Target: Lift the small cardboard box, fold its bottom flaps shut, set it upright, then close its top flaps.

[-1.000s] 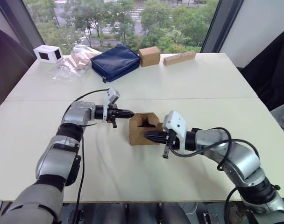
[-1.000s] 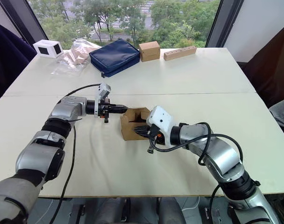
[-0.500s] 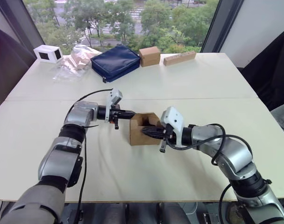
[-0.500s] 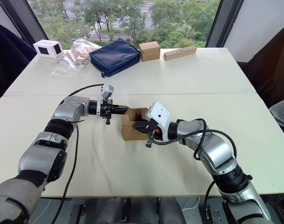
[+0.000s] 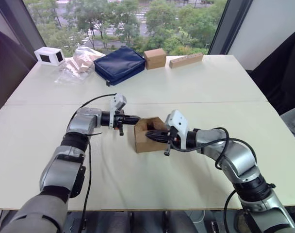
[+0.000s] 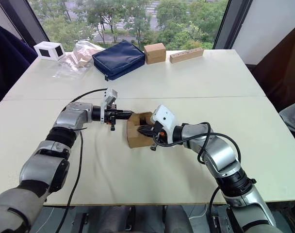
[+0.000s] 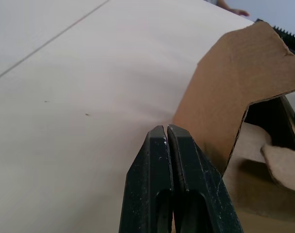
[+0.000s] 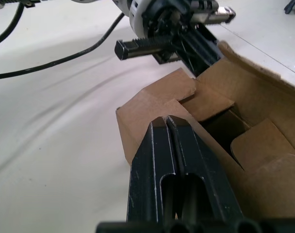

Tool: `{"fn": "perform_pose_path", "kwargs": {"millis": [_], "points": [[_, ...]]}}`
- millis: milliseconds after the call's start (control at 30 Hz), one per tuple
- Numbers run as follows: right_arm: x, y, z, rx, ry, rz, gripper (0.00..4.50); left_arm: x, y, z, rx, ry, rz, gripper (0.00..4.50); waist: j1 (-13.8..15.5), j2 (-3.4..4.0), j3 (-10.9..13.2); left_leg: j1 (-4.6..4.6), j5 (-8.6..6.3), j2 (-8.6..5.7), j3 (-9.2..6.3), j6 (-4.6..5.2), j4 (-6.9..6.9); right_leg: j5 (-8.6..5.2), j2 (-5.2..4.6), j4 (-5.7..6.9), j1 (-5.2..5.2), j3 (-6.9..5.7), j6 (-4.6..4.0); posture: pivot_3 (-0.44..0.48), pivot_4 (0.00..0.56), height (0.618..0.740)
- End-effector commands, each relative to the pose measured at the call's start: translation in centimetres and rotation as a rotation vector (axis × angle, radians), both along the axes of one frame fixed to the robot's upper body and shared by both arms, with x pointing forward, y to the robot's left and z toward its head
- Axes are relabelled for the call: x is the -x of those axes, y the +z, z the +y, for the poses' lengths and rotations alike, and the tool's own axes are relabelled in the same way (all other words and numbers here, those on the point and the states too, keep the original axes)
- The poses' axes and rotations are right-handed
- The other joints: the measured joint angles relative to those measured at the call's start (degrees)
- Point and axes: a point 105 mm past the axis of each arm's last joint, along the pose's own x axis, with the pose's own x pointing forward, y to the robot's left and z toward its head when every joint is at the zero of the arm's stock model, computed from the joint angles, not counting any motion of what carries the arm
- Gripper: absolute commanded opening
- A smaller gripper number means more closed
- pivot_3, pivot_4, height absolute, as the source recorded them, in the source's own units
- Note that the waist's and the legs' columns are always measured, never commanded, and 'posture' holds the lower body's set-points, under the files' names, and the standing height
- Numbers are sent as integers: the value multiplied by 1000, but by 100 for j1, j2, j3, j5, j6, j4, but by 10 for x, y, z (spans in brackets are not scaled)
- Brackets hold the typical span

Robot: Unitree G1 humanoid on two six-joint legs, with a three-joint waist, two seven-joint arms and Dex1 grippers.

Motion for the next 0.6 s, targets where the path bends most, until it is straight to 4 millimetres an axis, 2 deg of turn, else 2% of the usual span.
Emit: {"fn": "perform_pose_path", "kwargs": {"millis": [33,133,267,333,400,600], "points": [[0,9,5,-14,29,-38,0,-8,27,19,44,95,-94,72,-11,0,0,0,0,0,0,0,0,0,1,0,-1,0,0,0,150,740],[-1,8,7,-28,34,-30,0,1,47,31,52,102,-145,72,-26,0,0,0,0,2,0,0,-1,0,1,3,-4,1,0,0,150,740],[-2,8,9,-44,36,-23,0,41,65,28,50,-2,-153,72,-17,0,0,-2,0,16,-1,-1,-1,0,-4,9,-7,5,0,0,150,740],[-4,9,9,-52,34,-22,0,68,60,25,43,-66,-107,72,-11,1,-1,-2,1,16,-1,-2,0,0,-7,9,-6,6,0,0,150,740],[-6,9,9,-54,32,-22,0,81,54,22,38,-77,-75,72,4,2,-1,-1,1,17,-1,-2,0,0,-9,9,-4,7,0,0,150,740],[-10,10,8,-61,29,-27,0,89,43,14,46,-41,-37,72,23,2,-1,1,1,16,-1,-3,0,0,-7,9,-1,4,0,0,150,740]]}}
